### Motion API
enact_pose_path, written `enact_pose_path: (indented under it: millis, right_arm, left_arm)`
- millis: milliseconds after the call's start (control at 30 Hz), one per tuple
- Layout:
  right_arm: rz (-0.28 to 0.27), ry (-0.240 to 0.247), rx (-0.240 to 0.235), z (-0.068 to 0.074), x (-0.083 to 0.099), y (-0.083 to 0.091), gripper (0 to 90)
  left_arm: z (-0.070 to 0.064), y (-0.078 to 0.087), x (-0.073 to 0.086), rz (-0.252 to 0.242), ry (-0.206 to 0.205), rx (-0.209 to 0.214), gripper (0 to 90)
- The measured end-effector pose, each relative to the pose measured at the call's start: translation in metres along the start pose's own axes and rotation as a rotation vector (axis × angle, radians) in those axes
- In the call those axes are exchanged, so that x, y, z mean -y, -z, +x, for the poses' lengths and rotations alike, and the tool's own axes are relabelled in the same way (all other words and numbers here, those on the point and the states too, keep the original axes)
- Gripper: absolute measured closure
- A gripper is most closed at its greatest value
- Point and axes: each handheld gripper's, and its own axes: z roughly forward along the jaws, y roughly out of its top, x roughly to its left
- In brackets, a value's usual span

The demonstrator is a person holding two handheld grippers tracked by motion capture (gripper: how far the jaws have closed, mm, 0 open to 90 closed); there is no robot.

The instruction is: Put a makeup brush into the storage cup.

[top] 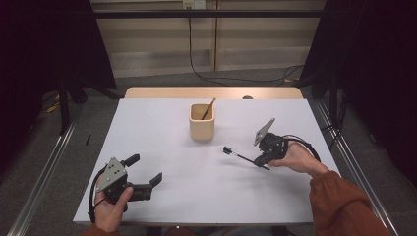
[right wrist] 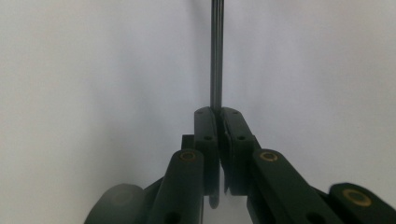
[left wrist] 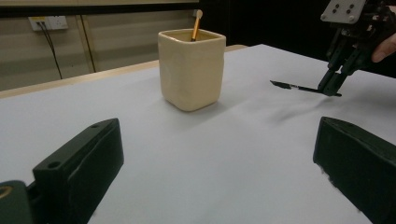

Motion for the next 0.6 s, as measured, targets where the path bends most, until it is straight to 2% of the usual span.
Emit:
enact_pose_path:
  millis: [33, 167, 400, 600]
  right_arm:
    - [-0.006, -0.015, 0.009, 0.001, 0.000, 0.001, 85.9]
    - [-0.048, -0.022, 0.004, 0.004, 0.003, 0.005, 85.9]
    - [-0.141, -0.053, 0.030, 0.008, 0.009, 0.011, 85.9]
    - [-0.193, -0.079, 0.023, 0.010, 0.012, 0.013, 85.9]
  left_arm:
    - [0.000, 0.000, 0.000, 0.000, 0.000, 0.000, 1.9]
    - [0.000, 0.000, 0.000, -0.002, 0.003, -0.001, 1.9]
    - [0.000, 0.000, 0.000, -0.003, 0.007, 0.000, 1.9]
    - [0.000, 0.000, 0.000, -0.003, 0.009, 0.000, 1.9]
